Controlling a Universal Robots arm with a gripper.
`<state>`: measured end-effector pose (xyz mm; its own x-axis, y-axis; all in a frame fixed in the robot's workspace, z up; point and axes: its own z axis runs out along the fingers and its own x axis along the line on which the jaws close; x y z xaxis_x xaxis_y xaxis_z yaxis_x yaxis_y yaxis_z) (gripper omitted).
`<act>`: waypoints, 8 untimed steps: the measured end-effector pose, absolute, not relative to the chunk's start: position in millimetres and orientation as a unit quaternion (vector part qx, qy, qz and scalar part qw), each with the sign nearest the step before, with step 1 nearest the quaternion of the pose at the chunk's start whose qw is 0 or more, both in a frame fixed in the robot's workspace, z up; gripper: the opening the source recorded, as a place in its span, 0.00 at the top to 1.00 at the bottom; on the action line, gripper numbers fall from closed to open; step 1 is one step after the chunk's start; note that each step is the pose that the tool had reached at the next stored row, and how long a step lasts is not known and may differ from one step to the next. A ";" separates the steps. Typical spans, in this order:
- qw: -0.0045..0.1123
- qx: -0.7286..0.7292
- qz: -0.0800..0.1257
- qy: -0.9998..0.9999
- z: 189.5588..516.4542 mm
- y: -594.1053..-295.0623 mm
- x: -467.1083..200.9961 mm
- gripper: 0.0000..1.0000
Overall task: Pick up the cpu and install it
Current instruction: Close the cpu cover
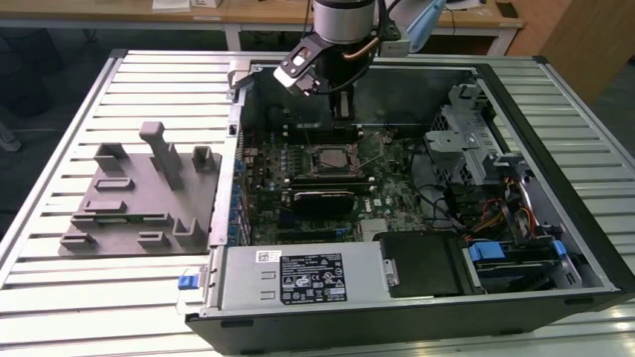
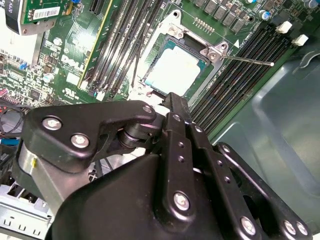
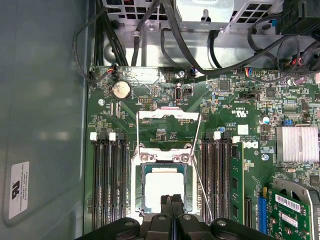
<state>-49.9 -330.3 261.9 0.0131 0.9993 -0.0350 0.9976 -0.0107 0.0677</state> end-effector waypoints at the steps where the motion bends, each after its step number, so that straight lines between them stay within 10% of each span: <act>1: 0.036 0.711 0.011 0.702 261.9 -330.3 -49.9 0.89; 8: 0.036 0.711 0.011 0.702 262.0 -330.3 -48.1 0.89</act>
